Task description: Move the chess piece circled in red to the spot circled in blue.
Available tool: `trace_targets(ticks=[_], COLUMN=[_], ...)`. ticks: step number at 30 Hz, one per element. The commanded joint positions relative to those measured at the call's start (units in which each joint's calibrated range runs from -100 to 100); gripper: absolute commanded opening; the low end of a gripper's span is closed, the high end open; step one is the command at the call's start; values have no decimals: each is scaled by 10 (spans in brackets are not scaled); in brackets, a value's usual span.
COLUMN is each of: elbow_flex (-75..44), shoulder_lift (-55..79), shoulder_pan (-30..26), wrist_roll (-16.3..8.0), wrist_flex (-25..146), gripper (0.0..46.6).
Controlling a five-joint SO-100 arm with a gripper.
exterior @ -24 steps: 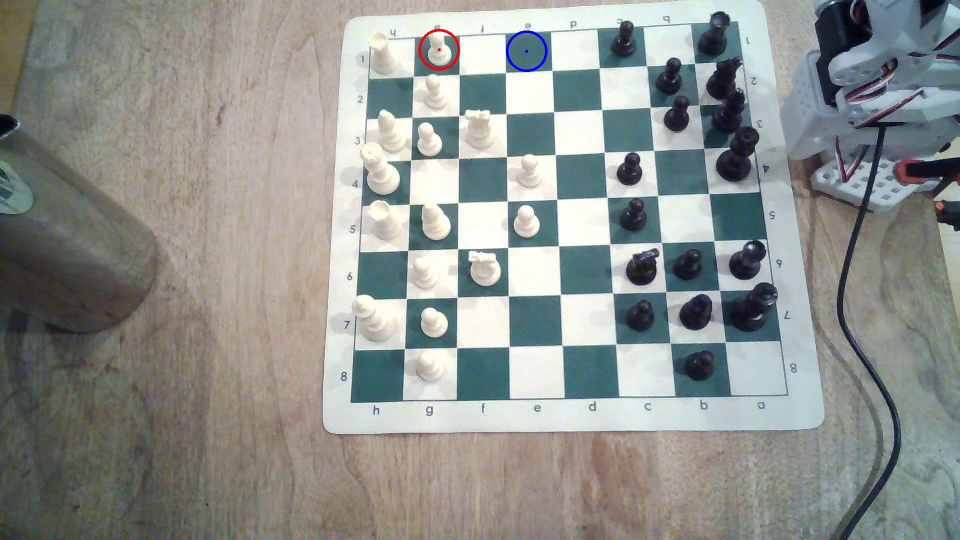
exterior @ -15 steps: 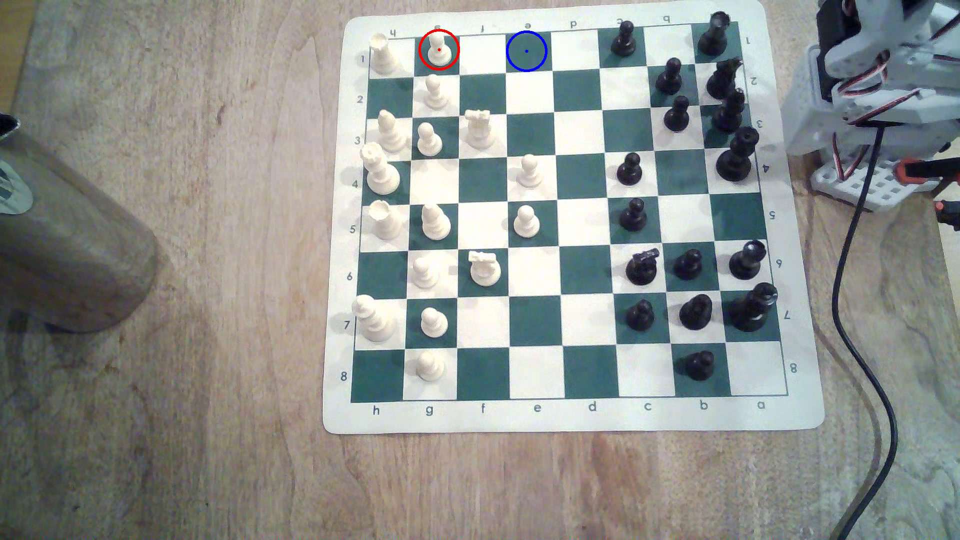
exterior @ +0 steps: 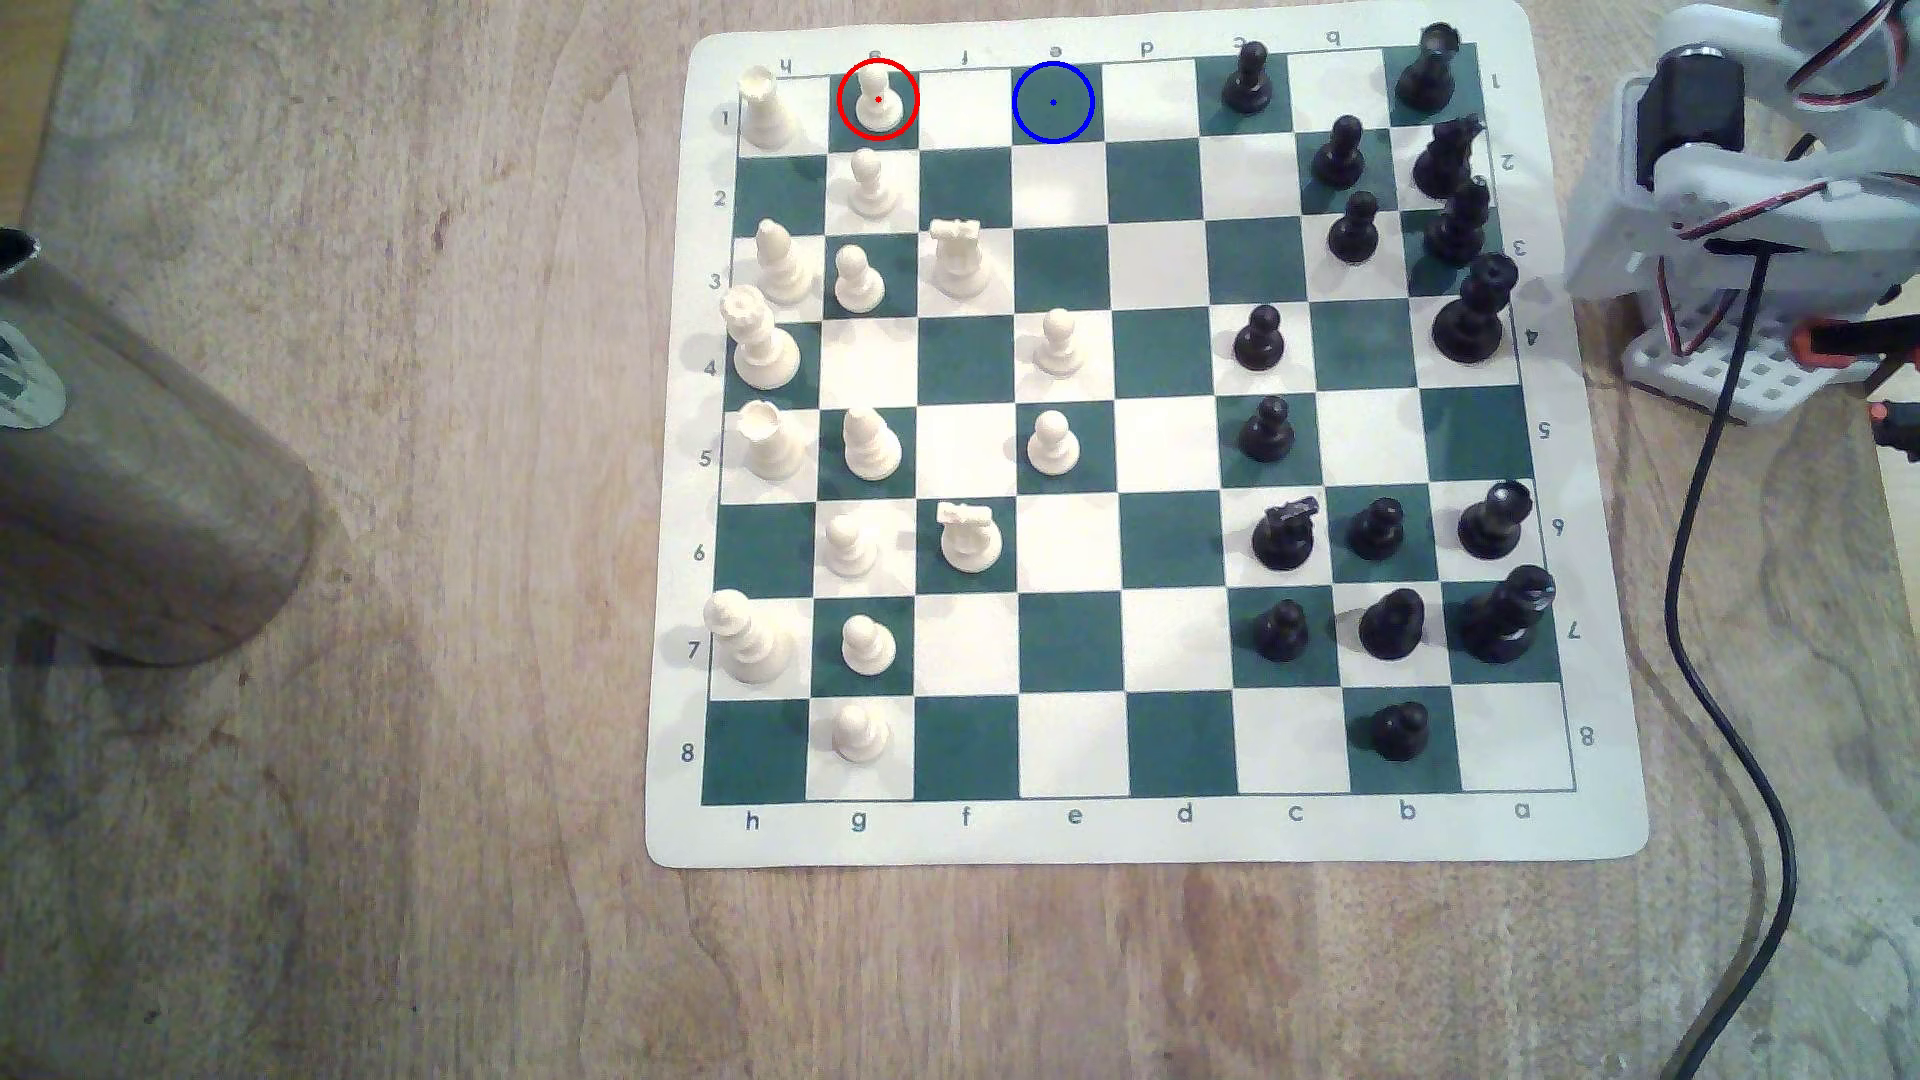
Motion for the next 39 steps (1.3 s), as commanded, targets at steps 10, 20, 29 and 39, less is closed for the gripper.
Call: trace_targets(ticks=[10,20,29,39], elbow_flex=[-89,-145,-238,-275], shoulder_lift=[48,203,338,506], shoulder_pan=[54,103,102,73], wrist_roll=[-3,-61,-74,-85], wrist_flex=[409,423,438,403], gripper=[113,236,226,200])
